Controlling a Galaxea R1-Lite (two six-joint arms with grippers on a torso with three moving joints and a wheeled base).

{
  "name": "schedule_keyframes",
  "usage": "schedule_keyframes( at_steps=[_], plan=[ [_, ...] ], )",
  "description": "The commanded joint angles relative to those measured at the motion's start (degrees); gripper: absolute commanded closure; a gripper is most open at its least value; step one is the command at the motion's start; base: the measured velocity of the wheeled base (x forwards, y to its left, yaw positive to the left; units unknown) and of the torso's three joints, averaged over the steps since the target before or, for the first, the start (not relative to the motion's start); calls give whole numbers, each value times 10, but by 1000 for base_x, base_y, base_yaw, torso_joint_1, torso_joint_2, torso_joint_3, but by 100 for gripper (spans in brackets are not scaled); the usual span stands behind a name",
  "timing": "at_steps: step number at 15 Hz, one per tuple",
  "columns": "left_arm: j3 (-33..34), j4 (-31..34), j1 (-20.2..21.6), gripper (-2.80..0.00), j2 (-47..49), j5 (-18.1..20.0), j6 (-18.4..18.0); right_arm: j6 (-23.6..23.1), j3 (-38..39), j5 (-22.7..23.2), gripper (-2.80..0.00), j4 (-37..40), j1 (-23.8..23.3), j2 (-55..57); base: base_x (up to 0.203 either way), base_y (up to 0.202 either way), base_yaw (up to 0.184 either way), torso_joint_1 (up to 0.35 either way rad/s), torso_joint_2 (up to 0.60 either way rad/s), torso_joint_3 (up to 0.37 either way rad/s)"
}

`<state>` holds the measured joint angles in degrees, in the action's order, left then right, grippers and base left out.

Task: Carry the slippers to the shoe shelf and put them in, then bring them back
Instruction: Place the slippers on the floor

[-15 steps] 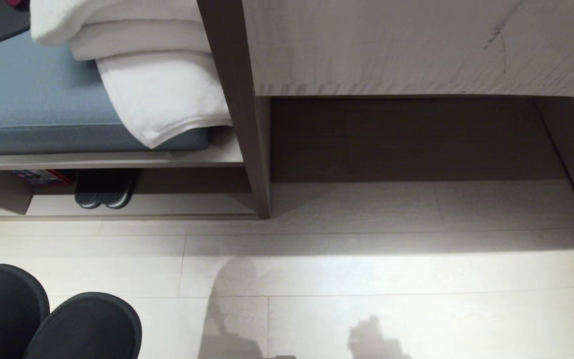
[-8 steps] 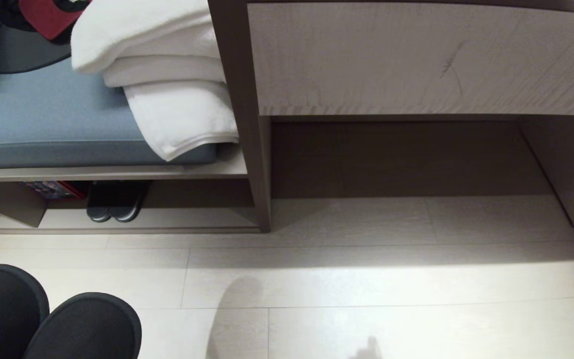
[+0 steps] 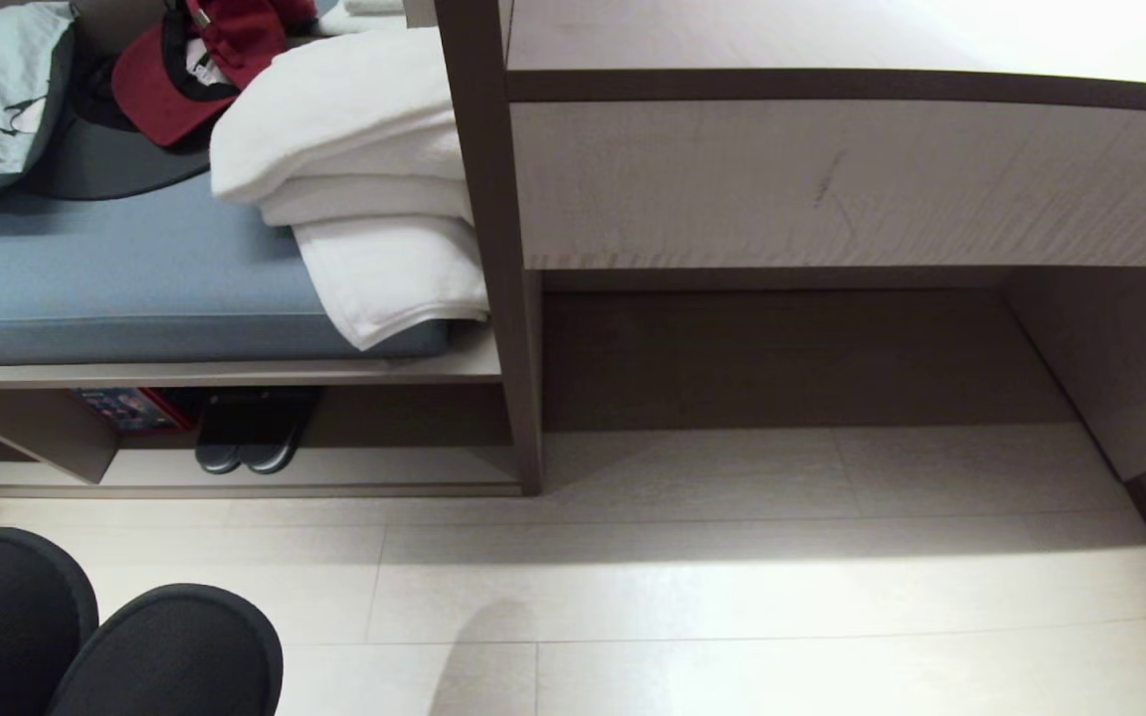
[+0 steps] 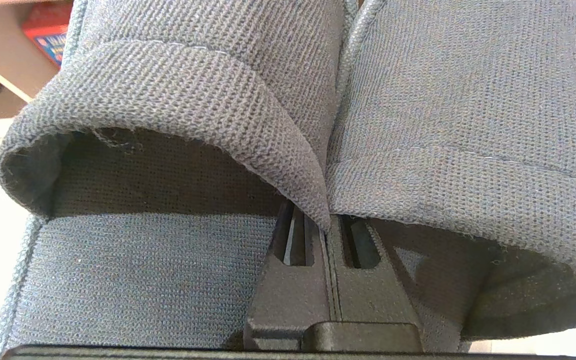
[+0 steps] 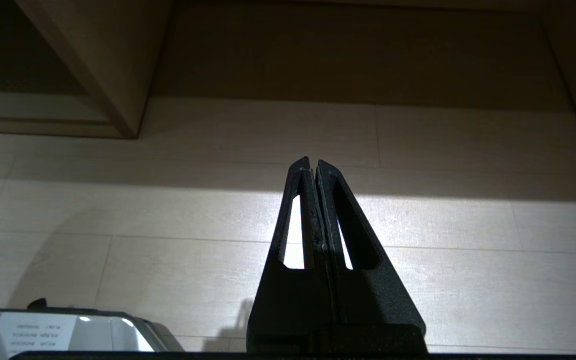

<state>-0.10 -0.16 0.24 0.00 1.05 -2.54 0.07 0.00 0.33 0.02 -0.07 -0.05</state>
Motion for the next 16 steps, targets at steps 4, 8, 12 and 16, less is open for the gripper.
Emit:
schedule_keyframes(
  at_steps=[4,8,12,16],
  plan=[
    [0,0,0,0,1,0,0,0,0,0,0,0,0,0,0,0,0,4,-1,203],
    [0,0,0,0,1,0,0,0,0,0,0,0,0,0,0,0,0,3,4,203],
    [0,0,0,0,1,0,0,1,0,0,0,0,0,0,0,0,0,3,0,200],
    [0,0,0,0,1,0,0,0,0,0,0,0,0,0,0,0,0,3,-2,200]
  ],
)
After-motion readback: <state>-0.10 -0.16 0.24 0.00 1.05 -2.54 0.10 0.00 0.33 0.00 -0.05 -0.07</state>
